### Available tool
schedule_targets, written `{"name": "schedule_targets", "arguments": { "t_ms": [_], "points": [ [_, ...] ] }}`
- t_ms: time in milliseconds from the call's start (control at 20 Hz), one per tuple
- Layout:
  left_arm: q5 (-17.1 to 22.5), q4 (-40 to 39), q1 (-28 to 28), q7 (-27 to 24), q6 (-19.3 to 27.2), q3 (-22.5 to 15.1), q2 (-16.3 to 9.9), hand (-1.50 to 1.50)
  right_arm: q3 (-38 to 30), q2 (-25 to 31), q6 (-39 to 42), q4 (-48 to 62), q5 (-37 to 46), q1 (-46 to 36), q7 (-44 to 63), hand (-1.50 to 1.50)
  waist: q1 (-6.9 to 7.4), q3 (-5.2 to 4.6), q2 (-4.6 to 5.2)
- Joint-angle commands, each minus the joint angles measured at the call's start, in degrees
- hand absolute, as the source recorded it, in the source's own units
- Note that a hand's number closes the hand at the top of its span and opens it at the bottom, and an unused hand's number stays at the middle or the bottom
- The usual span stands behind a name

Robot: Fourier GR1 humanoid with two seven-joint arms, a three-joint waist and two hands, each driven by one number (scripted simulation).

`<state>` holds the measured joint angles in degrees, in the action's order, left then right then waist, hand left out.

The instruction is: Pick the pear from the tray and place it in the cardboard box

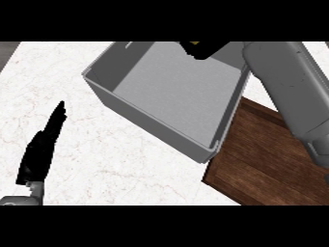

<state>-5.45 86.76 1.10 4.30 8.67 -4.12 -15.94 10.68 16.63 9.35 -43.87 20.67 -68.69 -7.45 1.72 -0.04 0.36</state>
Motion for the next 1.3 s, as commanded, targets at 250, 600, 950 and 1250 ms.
{"name": "schedule_targets", "arguments": {
  "t_ms": [250,600,950,1250],
  "points": [
    [-1.46,2.82,-0.93,1.89,-0.58,-1.38,0.76,0.0,1.53,-11.11,-6.15,17.78,6.69,-8.49,1.21,1.5,1.16,0.0,0.37],
    [-1.97,3.62,0.43,2.16,-0.41,-1.25,1.4,0.0,-1.71,-13.91,-9.05,29.21,6.56,-8.79,0.96,-1.5,1.91,0.01,0.91],
    [-0.74,0.65,2.63,1.07,-2.1,1.03,0.38,0.0,-5.87,-15.75,-12.82,32.26,4.26,-9.65,-4.25,-1.5,2.11,0.02,1.23],
    [-0.71,0.79,1.43,0.55,-2.09,1.49,0.23,0.0,-16.75,-12.16,-17.44,29.68,-5.35,-9.48,-6.6,-1.5,1.9,0.06,1.16]
  ]
}}
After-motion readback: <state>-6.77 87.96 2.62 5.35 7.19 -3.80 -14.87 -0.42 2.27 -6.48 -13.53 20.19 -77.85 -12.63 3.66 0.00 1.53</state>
